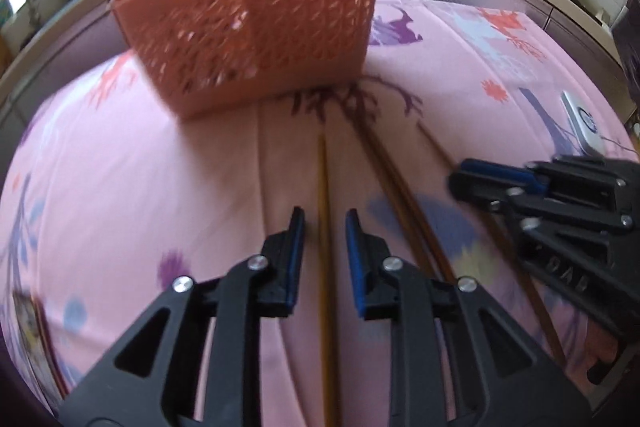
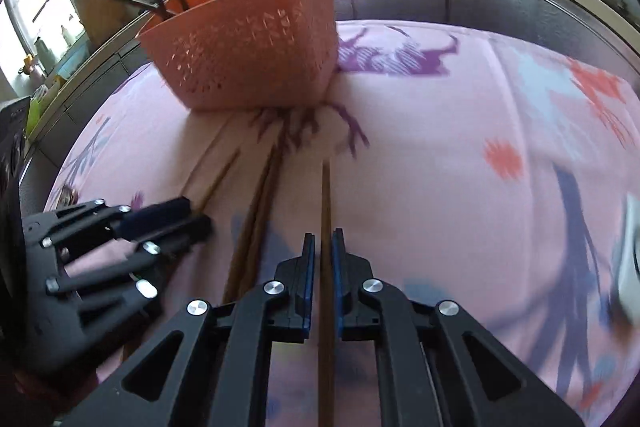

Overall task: Organize utensils
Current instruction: 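Return to the pile and grasp a chopstick with the left gripper while the right grasps one, then lift both chopsticks over the orange basket and release them inside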

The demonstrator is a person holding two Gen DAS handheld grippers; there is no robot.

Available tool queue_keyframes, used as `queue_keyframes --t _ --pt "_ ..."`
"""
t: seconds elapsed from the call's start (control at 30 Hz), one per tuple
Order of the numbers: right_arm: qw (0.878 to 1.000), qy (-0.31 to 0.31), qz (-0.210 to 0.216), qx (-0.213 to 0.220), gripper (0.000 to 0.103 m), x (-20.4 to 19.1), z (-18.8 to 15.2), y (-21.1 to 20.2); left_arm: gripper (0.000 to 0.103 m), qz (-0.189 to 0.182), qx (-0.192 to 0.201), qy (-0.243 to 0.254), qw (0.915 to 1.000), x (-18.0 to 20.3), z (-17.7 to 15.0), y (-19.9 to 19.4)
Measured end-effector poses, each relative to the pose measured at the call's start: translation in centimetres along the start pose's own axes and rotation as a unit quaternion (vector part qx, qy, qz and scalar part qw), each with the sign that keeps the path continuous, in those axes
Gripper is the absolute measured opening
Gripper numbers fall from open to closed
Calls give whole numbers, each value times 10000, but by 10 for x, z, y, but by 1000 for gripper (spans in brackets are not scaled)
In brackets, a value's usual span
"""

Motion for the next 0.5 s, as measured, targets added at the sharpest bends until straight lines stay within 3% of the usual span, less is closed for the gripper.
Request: queue_keyframes --t 0.07,0.13,0.2,0.4,0.5 --pt "9999 -112 -65 -20 0 -1 9 8 5 -84 7 18 10000 -1 6 5" --pt "9999 -113 4 -12 0 -4 11 6 5 -173 15 -11 9998 -2 9 1" --pt "9995 -140 154 235 0 -8 18 -7 5 -281 349 -34 9990 -6 16 -20" --pt "9885 -128 602 1382 0 -29 39 -73 5 -557 1313 -489 9886 -35 42 -94" --pt "9808 -107 704 1816 0 -39 48 -100 5 -530 1589 -605 9840 -46 50 -121"
Point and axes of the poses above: each gripper's, at about its wrist camera, not at the fingertips, and y roughly the way its jaws point, x to its right, z to its top, the point moved 7 cm from there along y, roughly the way its jaws point, and after that the axes turned 10 degrees about x, right-handed, at the moved point
